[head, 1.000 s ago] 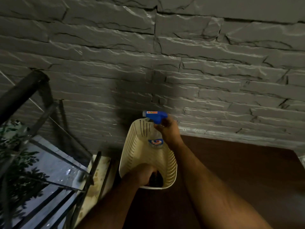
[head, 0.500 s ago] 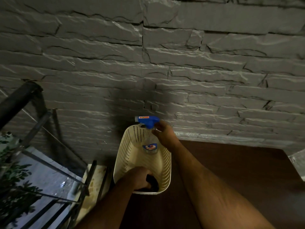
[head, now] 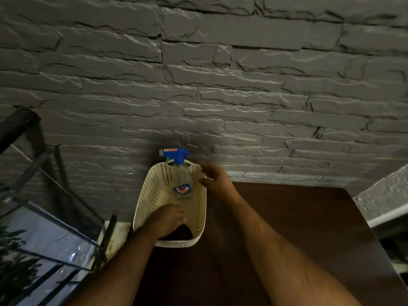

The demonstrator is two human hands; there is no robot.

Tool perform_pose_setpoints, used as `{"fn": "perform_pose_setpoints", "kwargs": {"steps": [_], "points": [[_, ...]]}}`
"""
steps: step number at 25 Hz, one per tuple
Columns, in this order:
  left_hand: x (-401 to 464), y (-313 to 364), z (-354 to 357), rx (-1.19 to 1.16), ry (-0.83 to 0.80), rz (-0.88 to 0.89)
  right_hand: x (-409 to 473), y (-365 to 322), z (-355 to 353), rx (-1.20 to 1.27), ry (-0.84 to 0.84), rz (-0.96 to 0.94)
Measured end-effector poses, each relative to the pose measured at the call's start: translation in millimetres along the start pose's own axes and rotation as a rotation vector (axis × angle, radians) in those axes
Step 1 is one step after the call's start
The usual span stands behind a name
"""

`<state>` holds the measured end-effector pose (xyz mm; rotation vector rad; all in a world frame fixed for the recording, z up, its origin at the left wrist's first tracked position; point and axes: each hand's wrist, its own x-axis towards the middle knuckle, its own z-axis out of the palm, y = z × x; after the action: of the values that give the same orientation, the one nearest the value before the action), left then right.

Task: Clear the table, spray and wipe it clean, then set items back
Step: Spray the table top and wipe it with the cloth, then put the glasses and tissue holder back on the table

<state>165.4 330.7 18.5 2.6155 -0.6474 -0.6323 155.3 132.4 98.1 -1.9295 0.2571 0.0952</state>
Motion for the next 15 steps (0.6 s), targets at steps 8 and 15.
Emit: {"fn": "perform_pose_setpoints", "kwargs": {"steps": [8, 15], "points": [[-91.4, 70.7, 12.2, -0.153, 0.440, -0.156, -93.7, 43.8, -20.8, -0.084, -0.039, -0.035], [-218.5, 119.9, 80.2, -0.196, 0.525, -0.368, -198.8, 66.7, -13.9, -0.115, -0.261, -0.124]]}}
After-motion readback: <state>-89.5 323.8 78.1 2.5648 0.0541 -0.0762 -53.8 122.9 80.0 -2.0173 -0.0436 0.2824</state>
